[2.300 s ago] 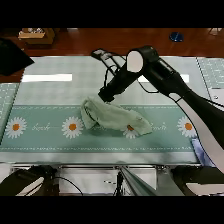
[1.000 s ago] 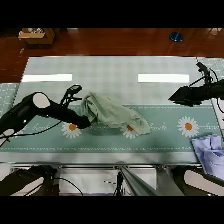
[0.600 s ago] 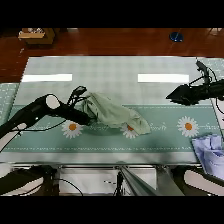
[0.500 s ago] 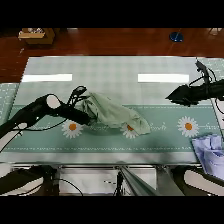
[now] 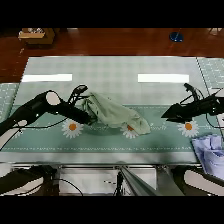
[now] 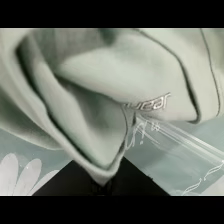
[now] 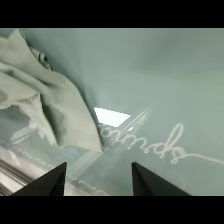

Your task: Fold the shirts.

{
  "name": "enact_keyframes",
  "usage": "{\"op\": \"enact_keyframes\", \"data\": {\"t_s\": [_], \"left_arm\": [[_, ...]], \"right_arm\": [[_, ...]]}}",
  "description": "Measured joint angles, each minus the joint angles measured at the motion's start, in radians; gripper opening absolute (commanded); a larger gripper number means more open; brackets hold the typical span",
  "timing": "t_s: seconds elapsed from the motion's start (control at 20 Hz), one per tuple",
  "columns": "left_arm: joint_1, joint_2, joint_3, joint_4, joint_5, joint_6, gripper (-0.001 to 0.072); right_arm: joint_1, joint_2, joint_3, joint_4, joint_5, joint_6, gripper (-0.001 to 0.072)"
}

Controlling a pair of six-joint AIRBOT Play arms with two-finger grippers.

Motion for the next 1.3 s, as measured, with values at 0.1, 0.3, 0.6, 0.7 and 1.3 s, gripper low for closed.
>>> {"op": "enact_keyframes", "data": {"t_s": [0.1, 0.3, 0.6, 0.7, 1.3], "left_arm": [[0.0, 0.002, 0.002, 0.0, -0.006, 0.0, 0.0034], [0.0, 0.004, 0.002, 0.0, -0.02, -0.003, 0.0034], [0.0, 0.004, 0.002, 0.0, -0.031, -0.002, 0.0034], [0.0, 0.004, 0.003, 0.0, -0.034, 0.0, 0.0034], [0.145, 0.195, 0.329, 0.046, -0.111, 0.003, 0.0033]], "right_arm": [[0.012, 0.0, -0.059, 0.024, -0.024, -0.008, 0.0485], [0.113, 0.0, -0.136, 0.052, -0.105, -0.014, 0.0485], [0.278, -0.024, -0.166, 0.085, -0.29, 0.078, 0.0482], [0.327, -0.056, -0.167, 0.109, -0.32, 0.104, 0.0338], [0.272, 0.163, 0.104, 0.205, -0.257, 0.034, 0.0024]]}}
